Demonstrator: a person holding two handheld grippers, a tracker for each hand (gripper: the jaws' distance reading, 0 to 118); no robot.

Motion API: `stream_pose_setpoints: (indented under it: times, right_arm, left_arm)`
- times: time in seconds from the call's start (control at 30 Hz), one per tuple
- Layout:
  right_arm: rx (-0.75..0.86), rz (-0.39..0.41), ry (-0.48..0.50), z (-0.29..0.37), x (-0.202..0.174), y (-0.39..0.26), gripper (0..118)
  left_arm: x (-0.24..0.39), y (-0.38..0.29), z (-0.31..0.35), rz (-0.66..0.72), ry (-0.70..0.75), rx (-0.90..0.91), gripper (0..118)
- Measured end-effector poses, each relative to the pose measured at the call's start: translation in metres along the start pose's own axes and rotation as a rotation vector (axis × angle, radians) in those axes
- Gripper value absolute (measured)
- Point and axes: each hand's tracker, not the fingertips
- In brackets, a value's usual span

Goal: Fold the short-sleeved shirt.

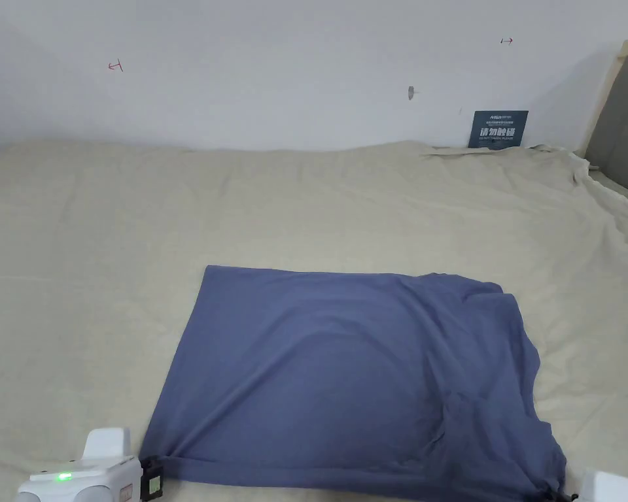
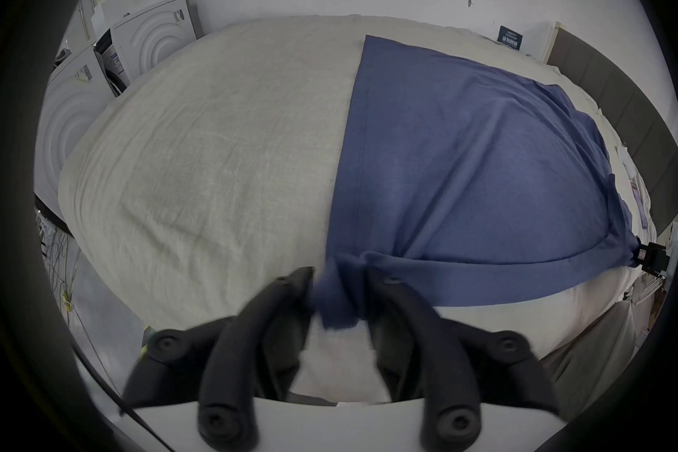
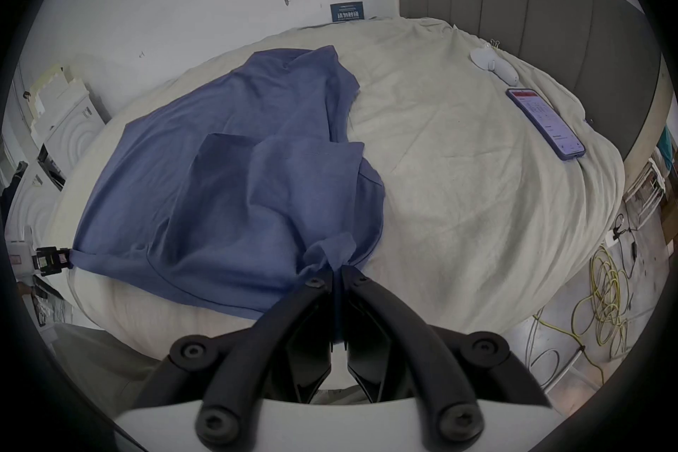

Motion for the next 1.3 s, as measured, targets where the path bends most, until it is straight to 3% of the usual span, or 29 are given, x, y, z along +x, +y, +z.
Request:
stream_pose_setpoints:
  times: [0.03,0.07,0.1,0.13,0.2,0.57,0.7,0.77,0.8,0.83,0.9,0.93,1.3]
  right_arm:
    - [0.004,-0.002,0.0,0.005,-0.002,0.002,12]
    - [0.01,-0.004,-0.003,0.009,-0.003,0.005,23]
    - [0.016,-0.004,-0.006,0.015,-0.004,0.008,39]
    - [0.028,-0.005,-0.002,0.021,-0.006,0.012,63]
    - [0.049,-0.007,0.006,0.033,-0.009,0.02,88]
    - [0.388,0.046,0.058,0.105,-0.036,0.084,89]
    - [0.457,0.062,0.039,0.113,-0.043,0.092,89]
    - [0.497,0.076,0.031,0.118,-0.047,0.094,83]
    - [0.512,0.083,0.029,0.118,-0.048,0.093,71]
    - [0.525,0.094,0.015,0.119,-0.051,0.093,47]
    - [0.537,0.111,0.008,0.12,-0.055,0.094,7]
    - [0.548,0.116,0.005,0.12,-0.056,0.093,3]
    - [0.551,0.11,0.026,0.121,-0.062,0.094,0]
  left_arm:
    - [-0.001,0.001,0.002,0.004,0.014,0.0,65]
    - [-0.001,0.003,0.006,0.016,0.029,0.005,80]
    - [-0.002,0.005,0.008,0.025,0.035,0.01,95]
    - [-0.003,0.008,0.012,0.041,0.035,0.02,109]
    - [-0.005,0.015,0.025,0.059,0.002,0.091,114]
    - [0.021,0.064,0.087,-0.057,-0.012,0.343,112]
    - [0.032,0.065,0.09,-0.089,0.004,0.409,103]
    - [0.037,0.066,0.094,-0.095,-0.007,0.419,75]
    - [0.038,0.066,0.095,-0.098,-0.023,0.429,58]
    - [0.039,0.066,0.097,-0.099,-0.042,0.435,36]
    - [0.038,0.064,0.096,-0.108,-0.073,0.442,11]
    - [0.039,0.063,0.098,-0.109,-0.078,0.445,2]
    - [0.033,0.063,0.093,-0.081,-0.103,0.362,0]
